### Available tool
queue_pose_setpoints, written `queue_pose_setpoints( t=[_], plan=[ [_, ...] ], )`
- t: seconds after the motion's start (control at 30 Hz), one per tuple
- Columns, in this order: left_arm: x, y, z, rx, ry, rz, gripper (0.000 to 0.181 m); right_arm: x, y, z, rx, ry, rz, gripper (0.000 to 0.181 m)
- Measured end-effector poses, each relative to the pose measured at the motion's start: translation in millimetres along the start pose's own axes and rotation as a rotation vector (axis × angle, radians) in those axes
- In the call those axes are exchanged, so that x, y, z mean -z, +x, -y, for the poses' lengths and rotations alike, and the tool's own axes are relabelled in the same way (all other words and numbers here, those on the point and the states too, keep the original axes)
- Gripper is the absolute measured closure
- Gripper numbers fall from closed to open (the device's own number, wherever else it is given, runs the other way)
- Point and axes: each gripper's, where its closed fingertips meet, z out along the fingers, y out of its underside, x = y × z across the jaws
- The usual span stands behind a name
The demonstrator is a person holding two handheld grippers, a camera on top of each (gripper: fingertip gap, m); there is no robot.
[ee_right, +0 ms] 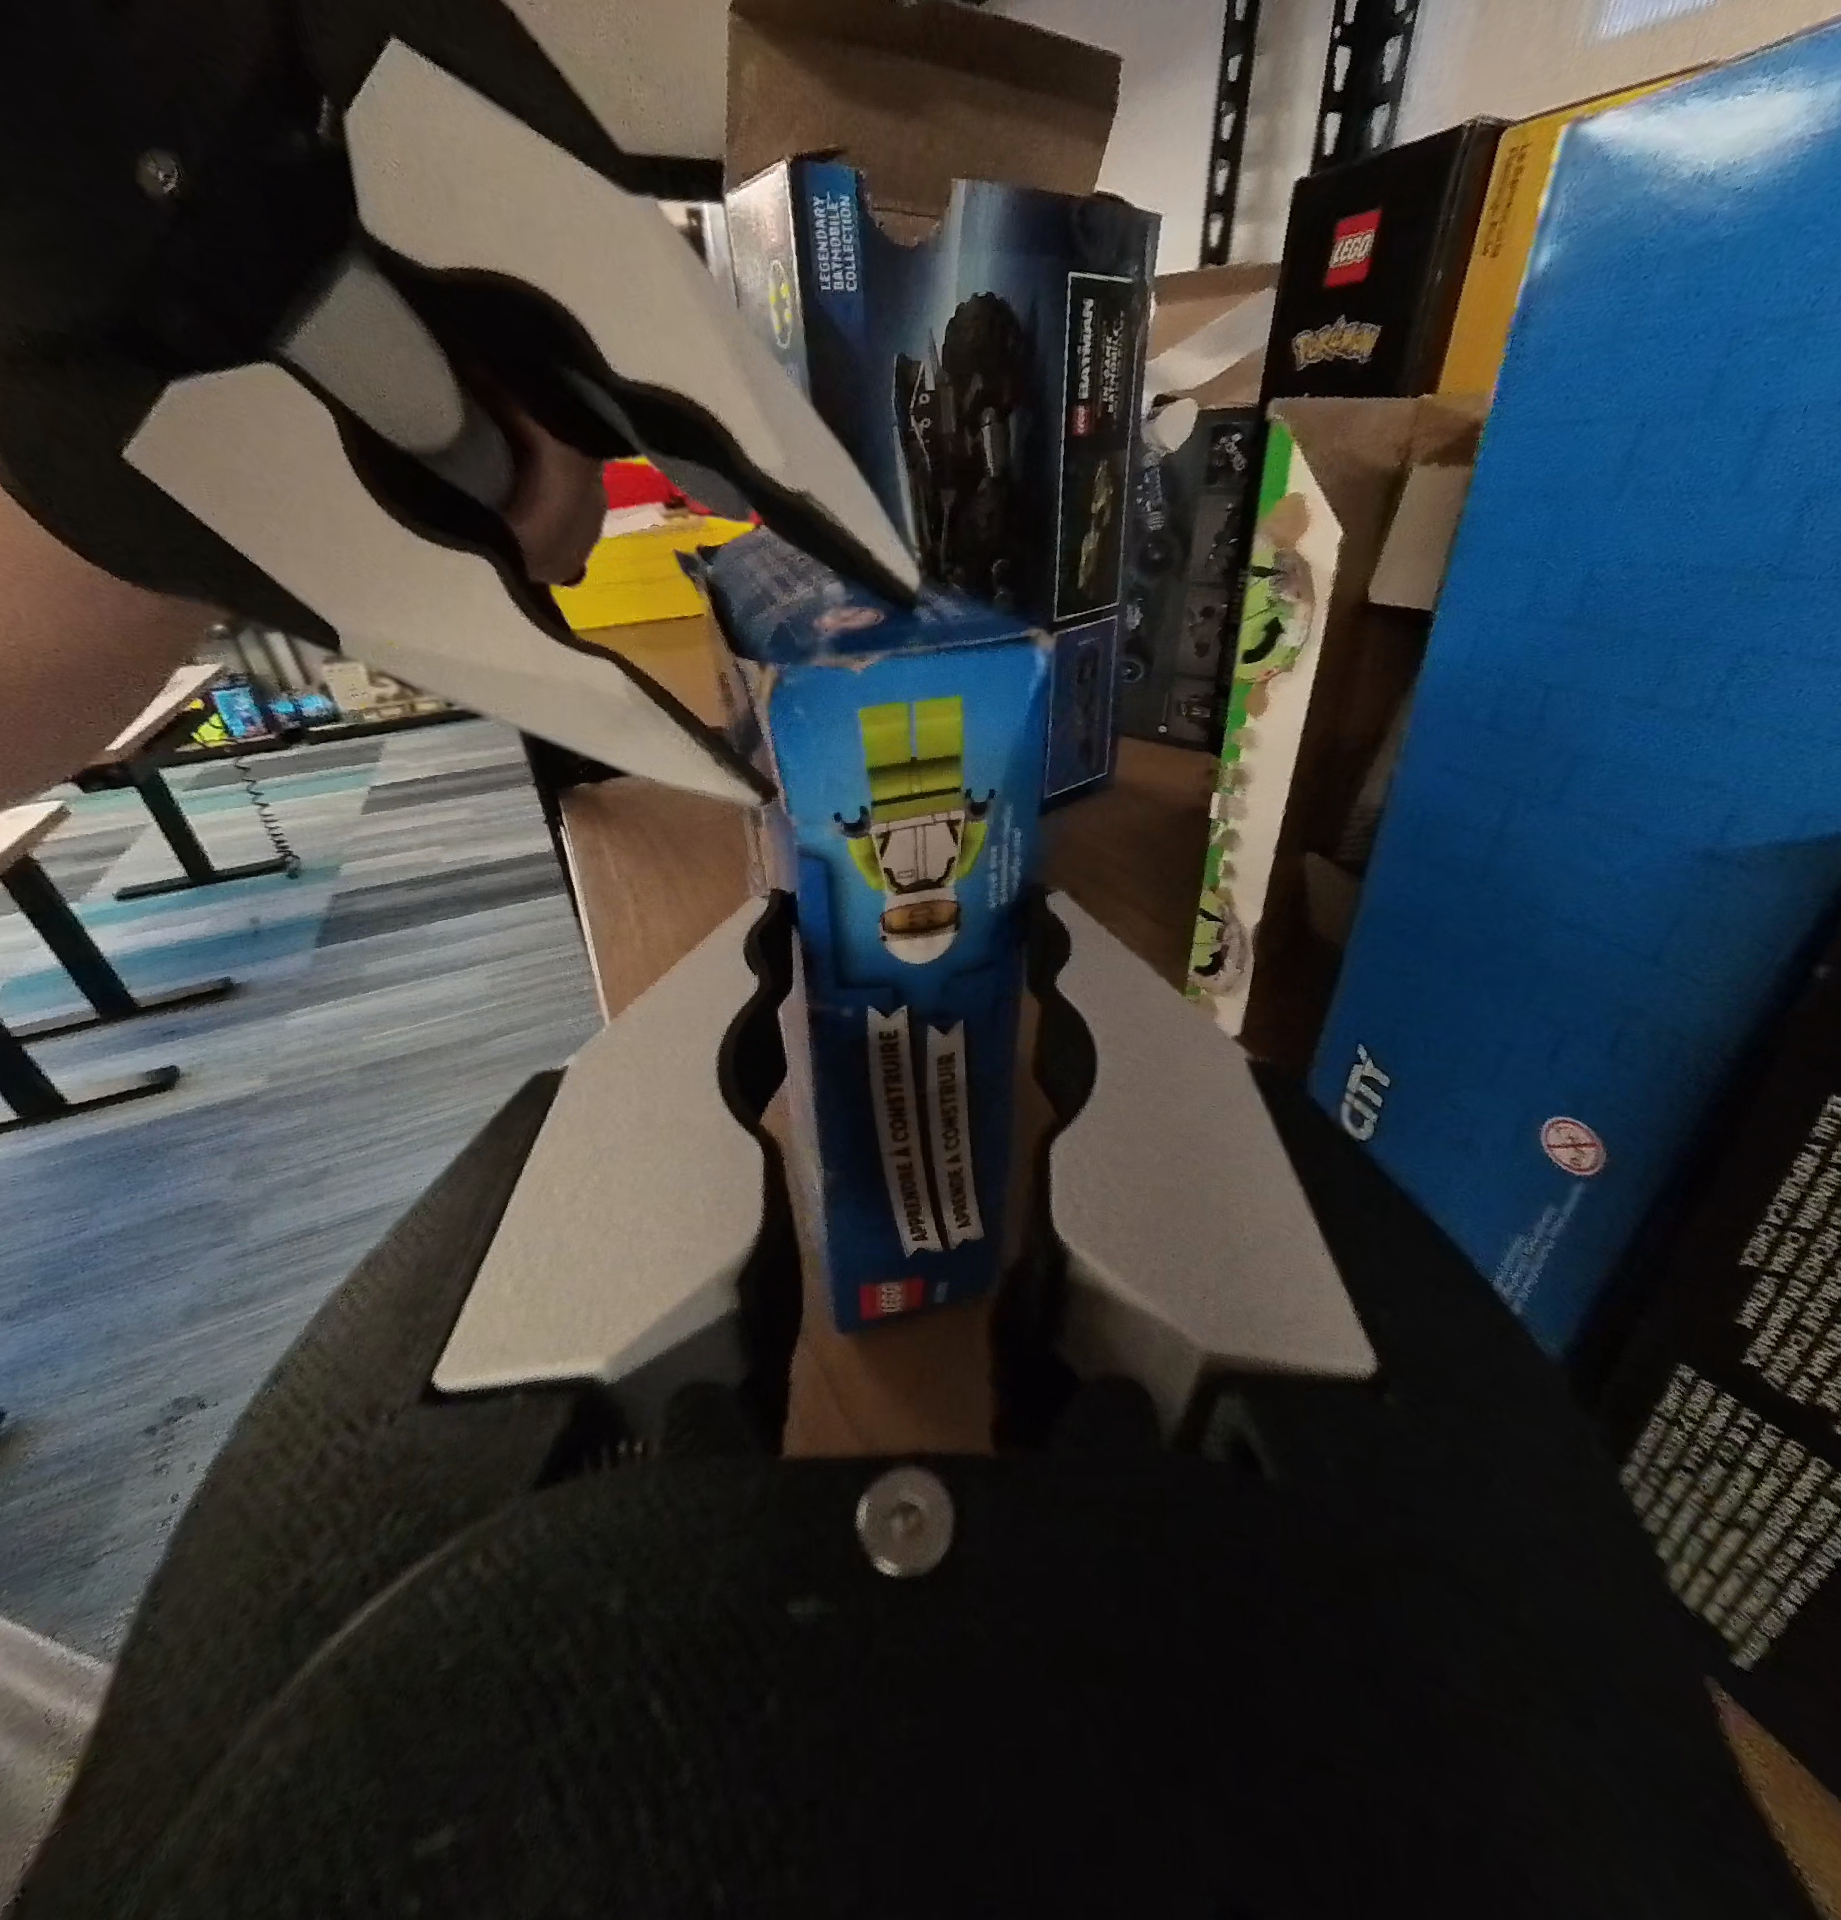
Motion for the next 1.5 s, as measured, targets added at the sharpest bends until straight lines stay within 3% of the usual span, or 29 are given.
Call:
queue_pose_setpoints(
  t=[0.17,0.3,0.47,0.63,0.73,0.87,0.93,1.03,1.1,1.17,1.23,1.33,1.43,1.5],
  plan=[
    [4.7,1.7,-1.0,-0.019,0.013,0.043,0.149,-2.2,-4.8,0.6,0.043,-0.008,0.023,0.137],
    [7.6,1.8,-1.0,-0.021,0.026,0.058,0.150,8.5,-7.6,27.7,0.130,0.081,-0.001,0.137],
    [10.8,-2.7,1.5,0.009,0.068,0.062,0.151,11.4,-12.5,39.8,0.358,-0.002,-0.048,0.132],
    [13.5,-5.2,-1.4,0.051,0.106,0.053,0.152,18.5,-24.5,57.9,0.438,0.025,-0.007,0.137],
    [17.1,-5.6,-3.8,0.071,0.131,0.049,0.152,11.8,-34.6,53.5,0.493,-0.048,0.076,0.145],
    [12.5,-4.7,-9.3,0.062,0.125,0.056,0.149,11.5,-29.4,46.8,0.528,-0.151,0.052,0.145],
    [12.7,-7.6,-7.8,0.060,0.144,0.081,0.147,49.2,-24.0,72.3,0.513,-0.067,-0.040,0.146],
    [27.7,-13.8,-2.6,0.109,0.224,0.126,0.147,152.8,1.1,81.1,0.469,-0.054,-0.226,0.151],
    [37.4,-14.5,1.1,0.140,0.279,0.145,0.147,222.0,36.4,41.0,0.432,-0.259,-0.350,0.153],
    [42.6,-16.1,0.0,0.166,0.303,0.167,0.146,265.6,59.6,-4.5,0.308,-0.435,-0.358,0.154],
    [47.3,-19.7,0.6,0.206,0.322,0.200,0.145,277.0,65.3,-30.4,0.211,-0.486,-0.295,0.156],
    [61.7,-19.0,15.1,0.276,0.386,0.256,0.146,278.2,70.2,-60.5,0.229,-0.604,-0.223,0.154],
    [70.7,-2.4,40.4,0.317,0.456,0.292,0.149,279.4,80.0,-91.1,0.247,-0.775,-0.163,0.153],
    [64.9,17.6,60.6,0.356,0.491,0.267,0.149,278.5,85.9,-95.9,0.267,-0.828,-0.145,0.160]
  ],
)
